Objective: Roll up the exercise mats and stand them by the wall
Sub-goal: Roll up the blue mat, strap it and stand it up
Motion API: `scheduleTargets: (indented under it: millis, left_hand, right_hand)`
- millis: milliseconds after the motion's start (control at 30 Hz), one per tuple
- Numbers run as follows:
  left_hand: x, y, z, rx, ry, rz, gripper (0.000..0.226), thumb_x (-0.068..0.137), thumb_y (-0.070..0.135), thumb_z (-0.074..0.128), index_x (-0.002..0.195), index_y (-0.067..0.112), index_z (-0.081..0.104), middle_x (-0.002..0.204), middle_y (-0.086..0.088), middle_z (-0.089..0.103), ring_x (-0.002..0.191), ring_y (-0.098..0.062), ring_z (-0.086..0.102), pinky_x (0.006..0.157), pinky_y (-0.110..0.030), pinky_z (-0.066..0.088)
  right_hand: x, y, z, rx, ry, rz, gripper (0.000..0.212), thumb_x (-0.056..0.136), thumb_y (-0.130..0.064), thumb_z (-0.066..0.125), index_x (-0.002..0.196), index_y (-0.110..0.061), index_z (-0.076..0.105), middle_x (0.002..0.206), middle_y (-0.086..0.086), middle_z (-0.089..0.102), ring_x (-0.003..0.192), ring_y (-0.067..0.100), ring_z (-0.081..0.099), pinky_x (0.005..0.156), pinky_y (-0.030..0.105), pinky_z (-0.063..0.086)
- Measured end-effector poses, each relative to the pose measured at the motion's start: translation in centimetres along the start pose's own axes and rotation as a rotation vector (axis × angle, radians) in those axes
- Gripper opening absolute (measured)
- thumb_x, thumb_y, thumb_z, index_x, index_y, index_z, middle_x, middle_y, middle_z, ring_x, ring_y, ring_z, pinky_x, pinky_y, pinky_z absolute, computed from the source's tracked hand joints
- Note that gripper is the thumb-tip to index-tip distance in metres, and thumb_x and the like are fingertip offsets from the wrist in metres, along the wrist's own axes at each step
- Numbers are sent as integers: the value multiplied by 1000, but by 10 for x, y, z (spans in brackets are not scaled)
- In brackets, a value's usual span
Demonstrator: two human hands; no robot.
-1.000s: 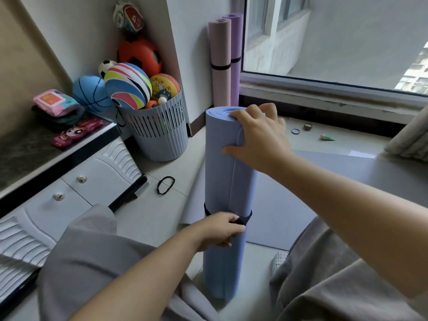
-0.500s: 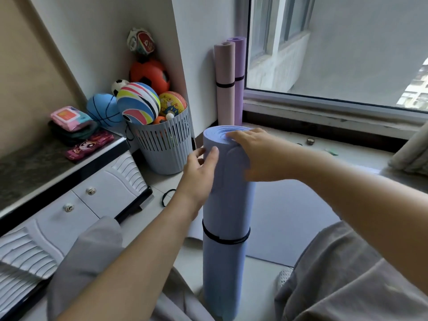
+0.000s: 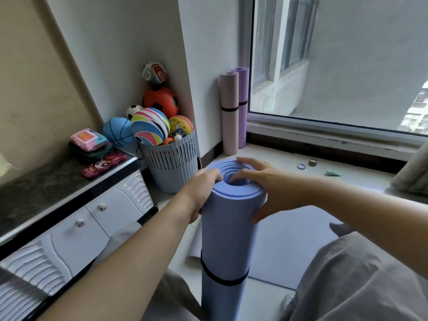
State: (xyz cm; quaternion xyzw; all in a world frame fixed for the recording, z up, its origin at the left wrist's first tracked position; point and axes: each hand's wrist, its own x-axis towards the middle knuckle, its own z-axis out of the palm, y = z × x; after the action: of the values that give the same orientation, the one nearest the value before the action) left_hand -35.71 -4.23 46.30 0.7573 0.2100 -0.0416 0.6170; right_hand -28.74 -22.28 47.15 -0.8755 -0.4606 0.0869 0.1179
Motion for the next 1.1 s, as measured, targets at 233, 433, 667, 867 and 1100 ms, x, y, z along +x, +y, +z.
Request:
scheduleTargets:
  millis: [233,433,667,867,1100]
  left_hand:
    - [8,64,-19,-84,25,202,10,89,26,51,85,19,57,73,-5,59,62,-16,53,56,-25,39]
    - [64,117,-26,-8,170,417,55,74,50,67,120,23,55,110,-3,64,93,-19,65,76,-31,52]
    - [177,126,-26,-111,213,249,95,71,47,75,146,18,25,119,-4,53,103,-28,61,72,-40,57]
    - [319,129,-30,39,301,318,73,81,40,71,141,17,37,123,-6,55,109,-27,58,92,-46,52]
    - [506,126,-36,123,422,395,59,85,41,66,134,15,45,121,0,57,104,-18,58,77,-26,51]
  right_hand:
    - [7,-7,-63,-51,259,-75,63,63,-43,85,119,-30,58,155,-5,18,137,23,28,110,37,30]
    - [51,17,-96,-204,475,-33,65,62,-38,85,119,-26,59,156,1,17,137,32,21,102,52,39]
    - [150,91,-75,-330,631,-6,62,55,-22,91,110,-12,64,151,17,31,133,48,27,65,56,56]
    - [272,193,-52,-360,644,4,62,54,-23,92,108,-13,64,150,14,30,132,48,27,64,53,57]
    - [415,302,-34,-261,660,86,65,66,-31,86,123,-18,59,157,5,20,140,40,17,70,48,56]
